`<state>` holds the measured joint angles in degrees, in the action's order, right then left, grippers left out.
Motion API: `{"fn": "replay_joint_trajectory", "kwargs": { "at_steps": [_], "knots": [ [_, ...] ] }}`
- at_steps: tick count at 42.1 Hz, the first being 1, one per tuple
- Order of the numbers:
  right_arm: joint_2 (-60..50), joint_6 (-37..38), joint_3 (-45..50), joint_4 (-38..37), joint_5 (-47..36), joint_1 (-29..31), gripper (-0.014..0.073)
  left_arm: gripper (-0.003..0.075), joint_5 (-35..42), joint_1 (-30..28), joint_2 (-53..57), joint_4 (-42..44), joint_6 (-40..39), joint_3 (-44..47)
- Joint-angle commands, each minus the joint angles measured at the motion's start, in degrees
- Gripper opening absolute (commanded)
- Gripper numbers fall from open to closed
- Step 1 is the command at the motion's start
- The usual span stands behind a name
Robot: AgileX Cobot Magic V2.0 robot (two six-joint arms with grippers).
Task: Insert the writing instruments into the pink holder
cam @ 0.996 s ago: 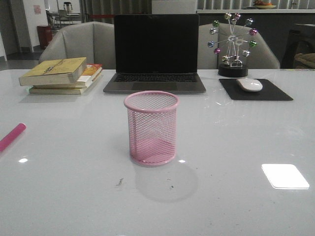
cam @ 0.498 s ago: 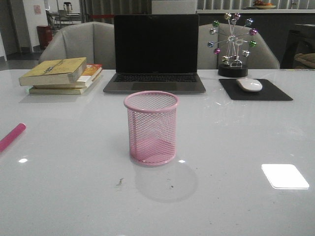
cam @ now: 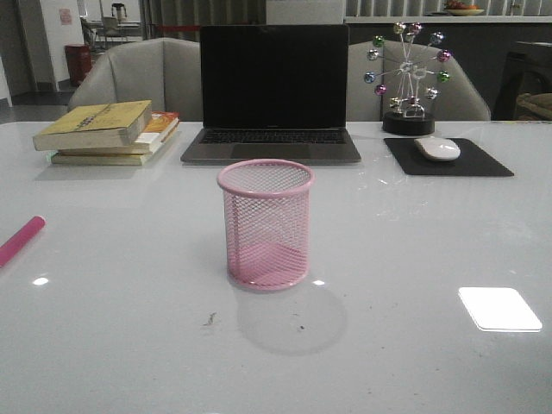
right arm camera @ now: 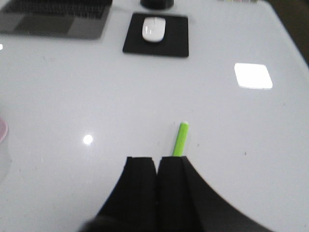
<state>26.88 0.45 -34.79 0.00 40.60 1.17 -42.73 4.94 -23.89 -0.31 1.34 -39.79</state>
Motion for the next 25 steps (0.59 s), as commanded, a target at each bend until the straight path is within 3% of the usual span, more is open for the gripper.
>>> {"fn": "replay_joint_trajectory", "kwargs": {
  "at_steps": [1,12,15,20,22,25],
  "knots": [
    [3.30,-0.45,-1.71,-0.81,-1.86,0.25,0.0028,0.0095,1.32,0.27,-2.89,-0.49,-0.48,-1.90],
    [9.27,-0.45,-1.71,-0.76,-0.24,0.25,0.0050,0.0122,0.53,0.27,-8.20,-0.49,-0.48,-1.77],
    [10.50,-0.45,-1.71,-0.76,-0.01,0.25,0.0149,0.0204,0.89,0.27,-8.92,-0.49,-0.48,-1.77],
    [12.42,-0.45,-1.71,-0.76,0.53,0.25,0.0412,0.0454,1.40,0.27,-9.31,-0.49,-0.22,-1.77],
    [13.40,-0.45,-1.71,-0.76,0.95,0.25,0.0472,0.0522,1.78,0.27,-9.31,-0.49,-0.07,-1.77],
    [15.43,-0.45,-1.79,-0.76,1.58,0.25,0.0505,0.0548,2.49,0.54,-9.31,-1.21,0.36,-1.77]
  ]
}}
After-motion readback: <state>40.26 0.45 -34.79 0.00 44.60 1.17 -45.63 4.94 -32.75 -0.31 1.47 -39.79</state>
